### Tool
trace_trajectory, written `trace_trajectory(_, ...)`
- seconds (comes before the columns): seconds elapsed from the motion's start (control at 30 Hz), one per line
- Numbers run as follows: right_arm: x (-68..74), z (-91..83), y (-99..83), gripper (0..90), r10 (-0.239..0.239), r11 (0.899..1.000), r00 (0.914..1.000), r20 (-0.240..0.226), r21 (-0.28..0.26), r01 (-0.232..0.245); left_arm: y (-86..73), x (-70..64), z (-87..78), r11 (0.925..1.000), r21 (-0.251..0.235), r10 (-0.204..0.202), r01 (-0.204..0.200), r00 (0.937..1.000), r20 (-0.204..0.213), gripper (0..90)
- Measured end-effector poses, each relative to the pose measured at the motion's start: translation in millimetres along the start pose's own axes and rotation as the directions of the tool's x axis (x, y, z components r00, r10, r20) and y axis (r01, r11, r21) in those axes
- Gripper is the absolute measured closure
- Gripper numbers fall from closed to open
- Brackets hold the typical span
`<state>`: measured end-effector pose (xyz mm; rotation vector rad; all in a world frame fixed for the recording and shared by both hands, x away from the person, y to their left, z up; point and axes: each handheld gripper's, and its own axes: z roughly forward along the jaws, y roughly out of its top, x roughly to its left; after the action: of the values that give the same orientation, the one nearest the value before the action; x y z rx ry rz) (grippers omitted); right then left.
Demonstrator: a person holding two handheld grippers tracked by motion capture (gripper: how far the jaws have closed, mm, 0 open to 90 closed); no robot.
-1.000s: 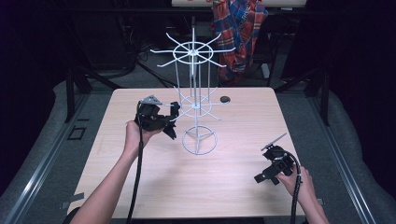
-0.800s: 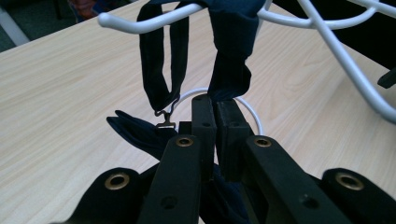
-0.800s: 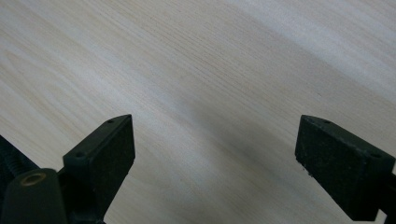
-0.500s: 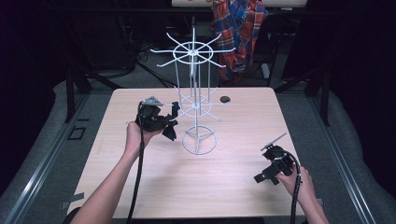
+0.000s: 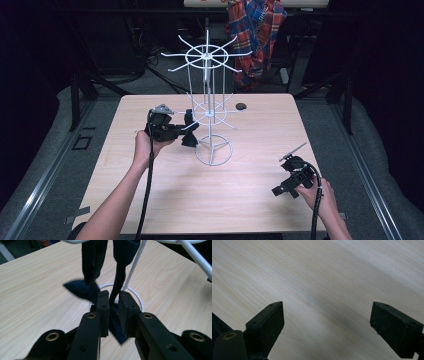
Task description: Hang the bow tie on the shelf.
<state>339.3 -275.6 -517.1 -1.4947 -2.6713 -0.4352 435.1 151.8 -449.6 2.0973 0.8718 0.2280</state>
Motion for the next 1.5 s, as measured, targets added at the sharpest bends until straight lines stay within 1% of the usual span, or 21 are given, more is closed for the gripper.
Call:
trace_trajectory(0.03,0.1,-0.2,0.1,11.9,-0.001,1.0,1.0,0.0,0.0,0.001,-0.1,0.1,-0.5,1.0,0.001,0.0,0.0,1.0,0.001,76.0)
trace_trajectory(0.07,0.2,-0.5,0.1,11.9,-0.002,1.0,1.0,0.001,0.0,0.002,-0.2,0.1,-0.6,1.0,-0.002,0.002,-0.002,1.0,-0.008,73.6)
trace_trajectory(0.1,1.8,1.0,-0.9,11.9,0.02,0.999,0.9998,0.001,-0.026,-0.02,-0.3,0.1,-1.4,1.0,-0.002,0.003,-0.003,0.9999,-0.012,72.1)
trace_trajectory(0.2,2.2,0.9,-1.0,11.8,0.026,0.999,0.9997,-0.003,-0.027,-0.026,-0.4,0.1,-4.2,1.0,0.004,-0.001,0.001,0.9998,-0.018,67.4)
trace_trajectory(0.23,1.9,0.5,-1.0,11.9,0.021,1.0,0.9998,0.002,-0.023,-0.021,-0.4,0.0,-5.3,1.0,0.008,-0.001,0.001,0.9997,-0.023,66.8)
trace_trajectory(0.3,0.7,-1.0,-0.1,11.9,0.003,1.0,1.0,0.0,-0.008,-0.003,-0.2,-0.5,-8.1,0.9998,0.021,-0.001,0.002,0.9994,-0.035,61.6)
trace_trajectory(0.33,-0.1,-1.6,0.1,11.9,-0.008,1.0,1.0,0.005,-0.004,0.008,-0.4,-0.6,-9.4,0.9997,0.025,0.002,-0.001,0.9992,-0.041,60.6)
trace_trajectory(0.37,-0.3,-1.8,0.1,11.9,-0.008,1.0,1.0,0.0,-0.004,0.008,-0.8,-0.8,-10.6,0.9996,0.026,0.0,0.001,0.9988,-0.049,59.6)
trace_trajectory(0.5,-0.5,-2.4,-0.5,11.8,0.0,1.0,1.0,0.008,-0.002,0.0,-1.4,-2.2,-16.3,0.999,0.045,0.001,0.003,0.9967,-0.082,49.4)
trace_trajectory(0.57,-0.4,-2.6,-0.7,11.9,0.002,1.0,1.0,0.008,-0.004,-0.002,-1.5,-3.3,-20.5,0.9987,0.05,-0.003,0.007,0.9958,-0.091,43.5)
trace_trajectory(0.63,-0.4,-2.6,-0.8,11.9,0.005,1.0,1.0,0.008,-0.006,-0.005,-1.8,-4.3,-25.3,0.9985,0.055,-0.006,0.011,0.9958,-0.091,37.5)
trace_trajectory(0.7,0.2,-2.1,-1.2,11.8,0.015,1.0,0.9999,0.006,-0.017,-0.015,-2.6,-5.5,-30.0,0.9984,0.057,-0.002,0.008,0.9949,-0.101,32.5)
trace_trajectory(0.73,-0.5,-2.5,-0.8,11.9,0.005,1.0,1.0,0.007,-0.007,-0.005,-2.9,-6.2,-32.5,0.998,0.063,0.0,0.007,0.9945,-0.105,30.2)
trace_trajectory(0.87,-0.3,-2.7,-0.4,11.8,-0.004,1.0,0.9999,0.009,-0.004,0.004,-3.6,-9.7,-43.6,0.9973,0.074,0.007,0.002,0.9927,-0.12,23.0)
trace_trajectory(0.97,-0.1,-2.9,-0.6,11.9,-0.004,1.0,1.0,0.008,-0.006,0.004,-5.1,-14.6,-51.0,0.9971,0.076,0.019,-0.009,0.9913,-0.13,20.6)
trace_trajectory(1.0,0.3,-2.2,-1.1,11.8,0.006,1.0,1.0,0.006,-0.018,-0.005,-5.8,-16.6,-53.2,0.9965,0.082,0.027,-0.016,0.9903,-0.136,19.6)
trace_trajectory(1.07,0.5,-2.1,-1.3,11.8,0.008,1.0,1.0,0.004,-0.021,-0.008,-7.9,-20.9,-57.1,0.9949,0.096,0.043,-0.029,0.9889,-0.142,18.3)
trace_trajectory(1.17,0.1,-2.1,-1.0,11.9,0.005,1.0,1.0,0.007,-0.014,-0.005,-13.3,-28.0,-63.1,0.9934,0.107,0.056,-0.04,0.9874,-0.148,16.6)
trace_trajectory(1.23,0.6,-2.2,-1.3,11.9,0.011,1.0,0.9999,-0.004,-0.023,-0.011,-17.7,-31.4,-67.0,0.9925,0.113,0.062,-0.045,0.9867,-0.15,15.9)
trace_trajectory(1.5,1.2,-2.2,-1.2,11.9,0.01,1.0,0.9999,-0.006,-0.022,-0.011,-40.8,-39.7,-75.6,0.9878,0.153,0.054,-0.028,0.9834,-0.173,12.7)
